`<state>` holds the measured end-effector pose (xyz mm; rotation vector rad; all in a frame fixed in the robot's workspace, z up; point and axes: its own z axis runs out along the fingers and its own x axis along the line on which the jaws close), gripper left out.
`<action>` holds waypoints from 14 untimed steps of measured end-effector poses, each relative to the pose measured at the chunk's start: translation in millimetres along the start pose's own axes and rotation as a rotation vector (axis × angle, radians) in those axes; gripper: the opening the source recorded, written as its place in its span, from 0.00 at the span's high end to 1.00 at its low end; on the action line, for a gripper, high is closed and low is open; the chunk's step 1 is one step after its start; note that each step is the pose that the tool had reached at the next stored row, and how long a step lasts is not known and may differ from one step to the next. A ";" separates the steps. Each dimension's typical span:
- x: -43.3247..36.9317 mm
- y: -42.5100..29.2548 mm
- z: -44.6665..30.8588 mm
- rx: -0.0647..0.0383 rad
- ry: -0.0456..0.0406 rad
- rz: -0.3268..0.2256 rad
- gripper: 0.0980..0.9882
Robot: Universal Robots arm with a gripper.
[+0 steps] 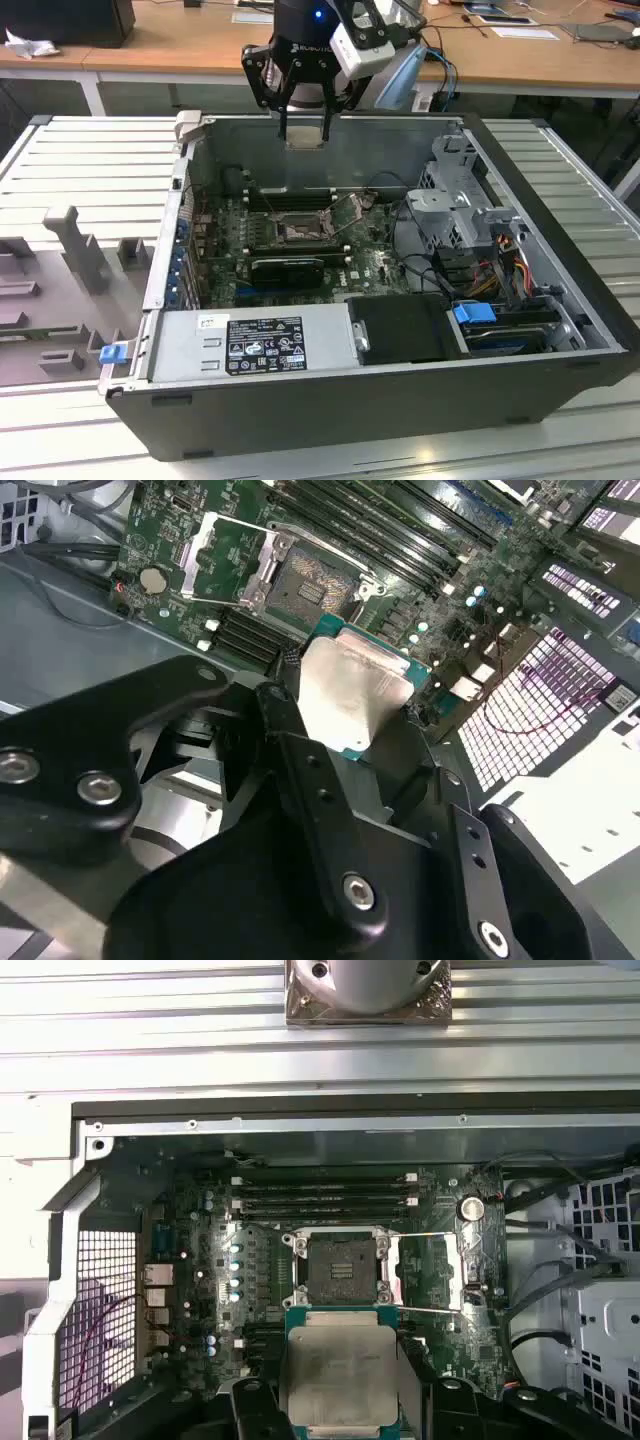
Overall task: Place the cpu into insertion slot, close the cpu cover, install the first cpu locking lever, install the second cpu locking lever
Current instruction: 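Place the cpu into insertion slot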
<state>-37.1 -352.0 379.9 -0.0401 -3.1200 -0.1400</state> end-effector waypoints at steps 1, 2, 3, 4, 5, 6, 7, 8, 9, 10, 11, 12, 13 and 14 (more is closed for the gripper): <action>0.0 0.0 0.0 0.000 0.0000 0.000 0.52; 0.0 0.0 0.0 0.000 -0.0003 0.003 0.52; 0.0 0.0 0.0 0.000 -0.0013 0.014 0.52; 0.0 0.0 0.0 -0.001 -0.0033 0.037 0.52; 0.0 0.0 0.1 -0.001 -0.0050 0.055 0.52; 0.0 0.0 0.1 -0.001 -0.0063 0.069 0.52; 0.0 0.0 0.1 -0.001 -0.0080 0.090 0.52; 0.0 0.0 0.2 -0.002 -0.0095 0.106 0.52; 0.0 0.0 0.2 -0.002 -0.0115 0.128 0.52; 0.0 0.0 0.3 -0.003 -0.0142 0.159 0.52; 0.0 -0.1 0.4 -0.003 -0.0173 0.194 0.52; 0.0 -0.1 1.3 -0.003 -0.0161 0.202 0.52; -0.1 -0.3 2.6 -0.003 -0.0154 0.202 0.52; -0.1 -0.4 4.1 -0.003 -0.0151 0.202 0.52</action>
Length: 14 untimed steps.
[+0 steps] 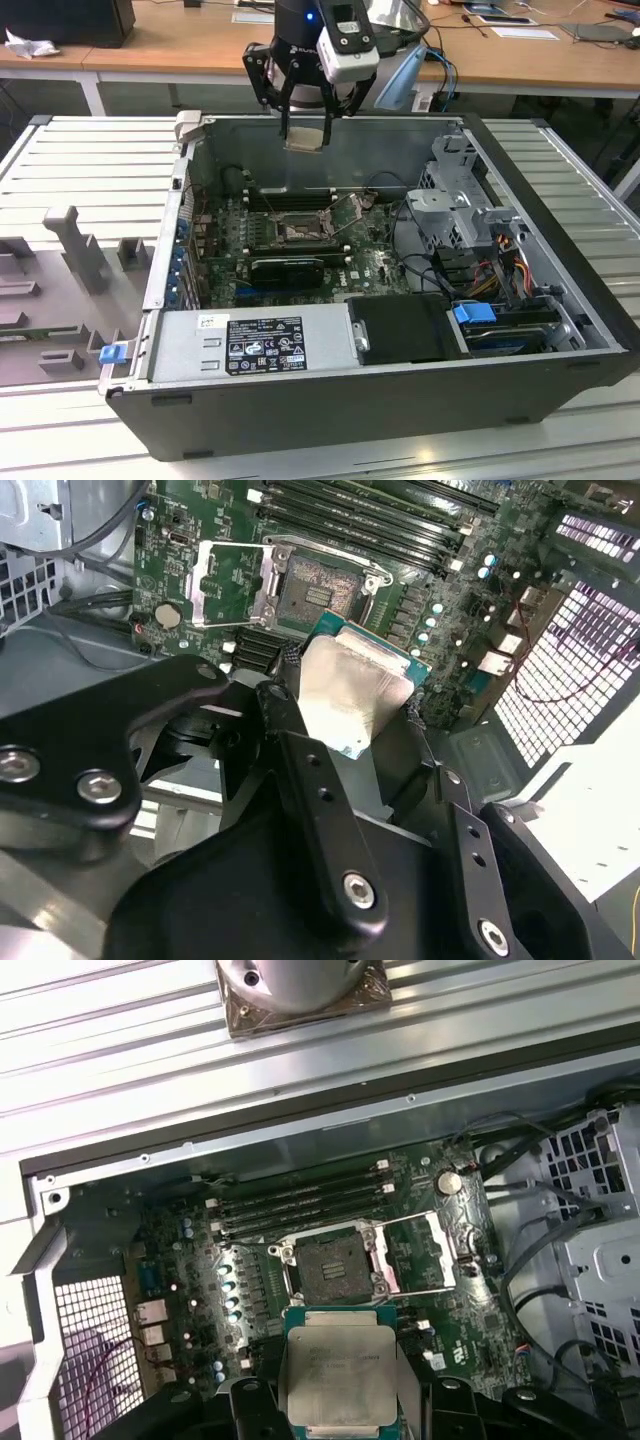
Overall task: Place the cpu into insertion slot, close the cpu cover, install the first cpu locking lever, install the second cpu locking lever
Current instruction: 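Place the cpu into insertion slot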
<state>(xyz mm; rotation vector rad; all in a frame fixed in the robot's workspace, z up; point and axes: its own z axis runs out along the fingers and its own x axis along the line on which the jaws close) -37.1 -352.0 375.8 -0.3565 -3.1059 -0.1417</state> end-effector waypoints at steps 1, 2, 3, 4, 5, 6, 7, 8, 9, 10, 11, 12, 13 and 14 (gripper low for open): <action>0.0 -0.1 0.9 0.000 0.0005 0.000 0.52; -0.1 -0.1 1.9 0.001 0.0007 0.001 0.52; -0.1 -0.2 1.9 0.001 0.0006 0.002 0.52; -0.1 -0.2 1.9 0.001 0.0004 0.004 0.52; -0.1 -0.2 2.1 0.001 -0.0005 0.013 0.52; -0.1 -0.2 2.2 0.001 -0.0016 0.025 0.52; -0.1 -0.2 2.3 0.001 -0.0026 0.036 0.52; -0.1 -0.2 2.4 0.001 -0.0033 0.043 0.52; -0.1 -0.2 2.4 0.001 -0.0039 0.050 0.52; -0.1 -0.2 2.4 0.001 -0.0047 0.059 0.52; -0.1 -0.2 2.5 0.001 -0.0053 0.065 0.52; -0.1 -0.2 2.5 0.001 -0.0058 0.070 0.52; -0.1 -0.2 2.6 0.001 -0.0063 0.075 0.52; -0.1 -0.2 2.6 0.001 -0.0069 0.080 0.52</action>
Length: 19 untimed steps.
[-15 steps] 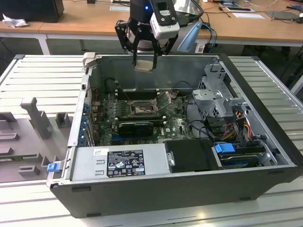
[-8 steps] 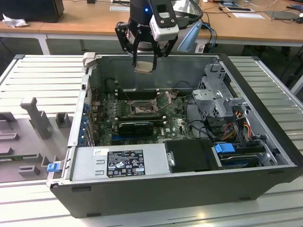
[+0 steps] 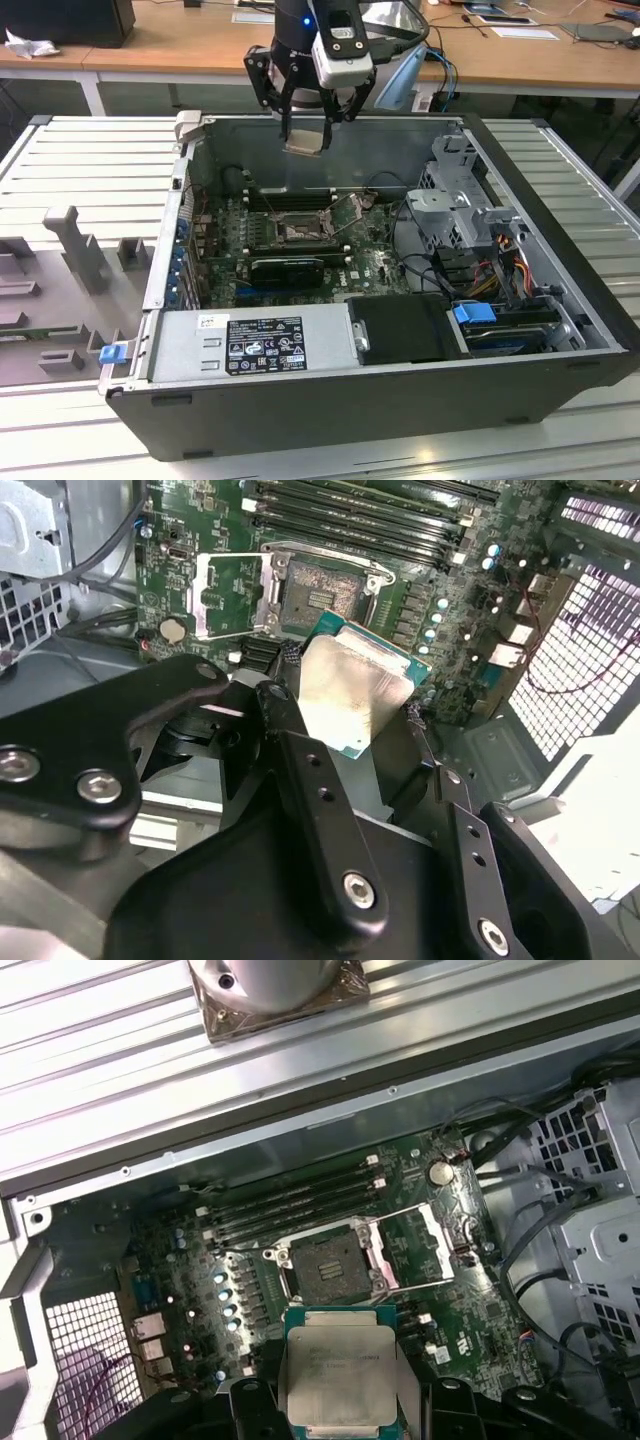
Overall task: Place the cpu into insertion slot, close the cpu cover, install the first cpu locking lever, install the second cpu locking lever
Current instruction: 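Place the cpu into insertion slot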
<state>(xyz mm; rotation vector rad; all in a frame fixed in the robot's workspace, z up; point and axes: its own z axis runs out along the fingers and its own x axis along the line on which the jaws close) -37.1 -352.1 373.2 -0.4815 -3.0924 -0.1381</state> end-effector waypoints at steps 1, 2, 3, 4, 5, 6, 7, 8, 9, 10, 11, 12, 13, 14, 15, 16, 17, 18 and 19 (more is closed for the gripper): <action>0.0 0.0 0.0 0.000 -0.0005 0.005 0.52; 0.0 0.0 0.0 0.001 -0.0012 0.012 0.52; 0.0 0.0 0.0 0.001 -0.0019 0.018 0.52; 0.0 0.0 0.1 0.001 -0.0024 0.024 0.52; 0.0 0.0 0.1 0.001 -0.0030 0.031 0.52; 0.0 0.0 0.2 0.001 -0.0037 0.038 0.52; 0.0 0.0 0.2 0.001 -0.0042 0.044 0.52; 0.0 0.0 0.3 0.001 -0.0048 0.050 0.52; 0.0 0.0 0.4 0.001 -0.0055 0.057 0.52; 0.0 0.0 0.4 0.001 -0.0060 0.064 0.52; 0.0 0.0 0.4 0.001 -0.0064 0.069 0.52; 0.0 0.0 0.5 0.000 -0.0068 0.073 0.52; 0.0 0.0 0.5 0.000 -0.0076 0.082 0.52; 0.0 0.0 0.5 0.000 -0.0082 0.090 0.52; 0.0 0.0 0.5 0.000 -0.0086 0.095 0.52; 0.0 0.0 0.6 0.000 -0.0093 0.103 0.52; 0.0 0.0 0.6 -0.001 -0.0101 0.112 0.52; 0.0 -0.1 0.6 -0.001 -0.0111 0.124 0.52; 0.0 0.0 0.7 -0.001 -0.0120 0.135 0.52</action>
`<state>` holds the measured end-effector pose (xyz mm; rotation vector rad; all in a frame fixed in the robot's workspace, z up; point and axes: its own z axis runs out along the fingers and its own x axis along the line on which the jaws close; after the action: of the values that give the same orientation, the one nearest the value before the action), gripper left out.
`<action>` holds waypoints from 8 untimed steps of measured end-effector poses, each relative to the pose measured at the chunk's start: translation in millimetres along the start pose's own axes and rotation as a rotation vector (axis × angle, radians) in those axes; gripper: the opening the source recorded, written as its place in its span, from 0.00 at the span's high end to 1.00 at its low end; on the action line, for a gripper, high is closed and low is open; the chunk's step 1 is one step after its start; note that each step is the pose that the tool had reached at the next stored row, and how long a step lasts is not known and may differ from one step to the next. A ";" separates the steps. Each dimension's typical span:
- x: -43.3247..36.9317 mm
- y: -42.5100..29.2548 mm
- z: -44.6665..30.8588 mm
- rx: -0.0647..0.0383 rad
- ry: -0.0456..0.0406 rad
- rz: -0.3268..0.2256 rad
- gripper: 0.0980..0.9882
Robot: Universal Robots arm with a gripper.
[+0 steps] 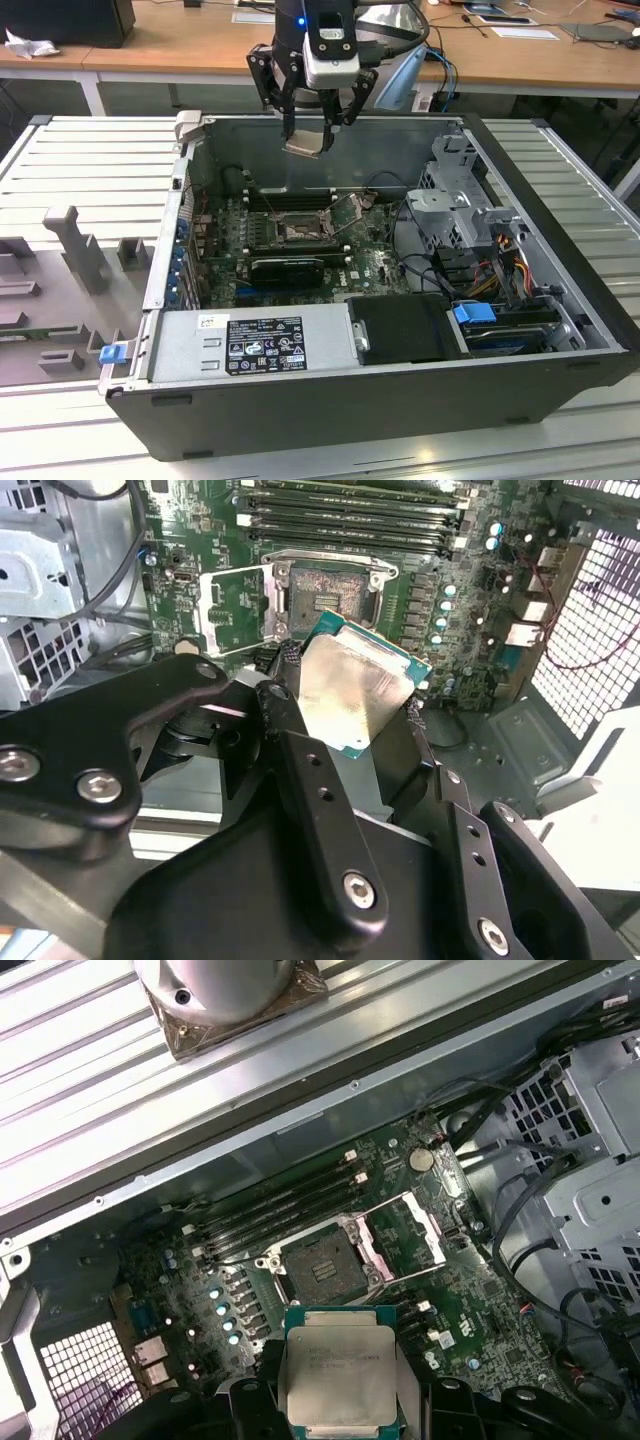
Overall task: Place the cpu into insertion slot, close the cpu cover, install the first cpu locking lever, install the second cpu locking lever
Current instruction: 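Place the cpu into insertion slot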
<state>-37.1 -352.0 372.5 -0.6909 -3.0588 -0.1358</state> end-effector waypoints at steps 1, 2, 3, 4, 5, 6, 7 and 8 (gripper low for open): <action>0.0 0.0 0.0 0.000 -0.0004 0.005 0.52; 0.0 0.0 0.0 0.000 -0.0009 0.010 0.52; 0.0 0.0 0.1 -0.001 -0.0020 0.023 0.52; 0.0 0.0 0.1 -0.001 -0.0028 0.033 0.52; 0.0 0.0 0.1 -0.001 -0.0036 0.043 0.52; 0.0 0.0 0.1 -0.001 -0.0043 0.051 0.52; 0.0 0.0 0.2 -0.001 -0.0052 0.061 0.52; 0.0 0.0 0.2 -0.002 -0.0060 0.071 0.52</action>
<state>-37.1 -352.1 372.3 -0.8006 -3.0351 -0.1360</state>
